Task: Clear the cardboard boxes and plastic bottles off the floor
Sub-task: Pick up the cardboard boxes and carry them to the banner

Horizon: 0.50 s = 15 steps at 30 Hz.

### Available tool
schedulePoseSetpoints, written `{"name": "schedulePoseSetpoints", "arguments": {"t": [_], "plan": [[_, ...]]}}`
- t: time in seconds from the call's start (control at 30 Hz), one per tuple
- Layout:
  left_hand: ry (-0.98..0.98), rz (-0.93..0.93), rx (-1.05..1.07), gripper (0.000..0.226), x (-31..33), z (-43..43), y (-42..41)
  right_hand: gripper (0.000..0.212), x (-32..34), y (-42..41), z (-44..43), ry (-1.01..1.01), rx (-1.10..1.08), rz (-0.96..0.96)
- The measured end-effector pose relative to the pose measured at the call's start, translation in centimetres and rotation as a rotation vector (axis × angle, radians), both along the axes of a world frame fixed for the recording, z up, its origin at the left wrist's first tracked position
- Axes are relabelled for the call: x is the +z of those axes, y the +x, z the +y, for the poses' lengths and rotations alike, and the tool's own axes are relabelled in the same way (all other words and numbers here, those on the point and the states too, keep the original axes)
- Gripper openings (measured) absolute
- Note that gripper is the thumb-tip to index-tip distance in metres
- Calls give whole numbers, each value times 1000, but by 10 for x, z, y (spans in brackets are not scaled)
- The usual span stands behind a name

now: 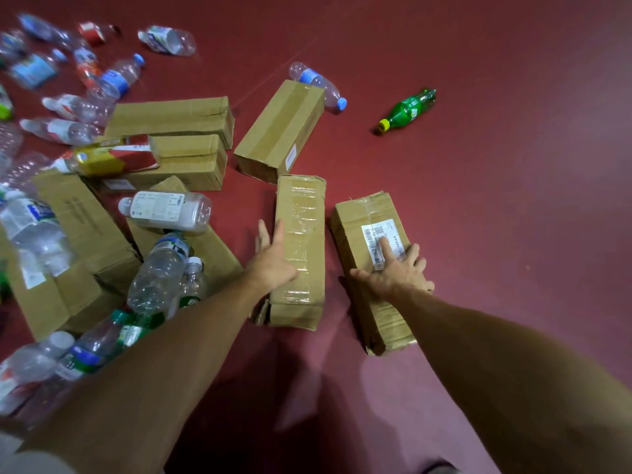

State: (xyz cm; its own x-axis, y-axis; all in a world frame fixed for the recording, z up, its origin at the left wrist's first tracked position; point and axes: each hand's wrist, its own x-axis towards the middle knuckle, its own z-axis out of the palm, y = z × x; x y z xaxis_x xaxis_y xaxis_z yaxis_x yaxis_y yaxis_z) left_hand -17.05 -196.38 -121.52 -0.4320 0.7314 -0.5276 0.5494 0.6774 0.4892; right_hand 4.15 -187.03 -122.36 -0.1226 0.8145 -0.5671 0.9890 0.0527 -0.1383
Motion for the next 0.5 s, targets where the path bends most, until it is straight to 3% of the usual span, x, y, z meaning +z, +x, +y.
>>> {"name": "schedulePoseSetpoints", "arguments": {"t": [0.13, 0.3, 0.5], "plan": [[8, 245, -144, 99, -4, 7, 17, 102, 2, 12, 4, -23, 48, 77], [-102, 297, -150, 117, -8, 14, 25, 112, 1, 19, 10, -67, 54, 142], [-198, 324, -156, 123, -12, 18, 31, 115, -5, 12, 7, -101, 73, 77]]}}
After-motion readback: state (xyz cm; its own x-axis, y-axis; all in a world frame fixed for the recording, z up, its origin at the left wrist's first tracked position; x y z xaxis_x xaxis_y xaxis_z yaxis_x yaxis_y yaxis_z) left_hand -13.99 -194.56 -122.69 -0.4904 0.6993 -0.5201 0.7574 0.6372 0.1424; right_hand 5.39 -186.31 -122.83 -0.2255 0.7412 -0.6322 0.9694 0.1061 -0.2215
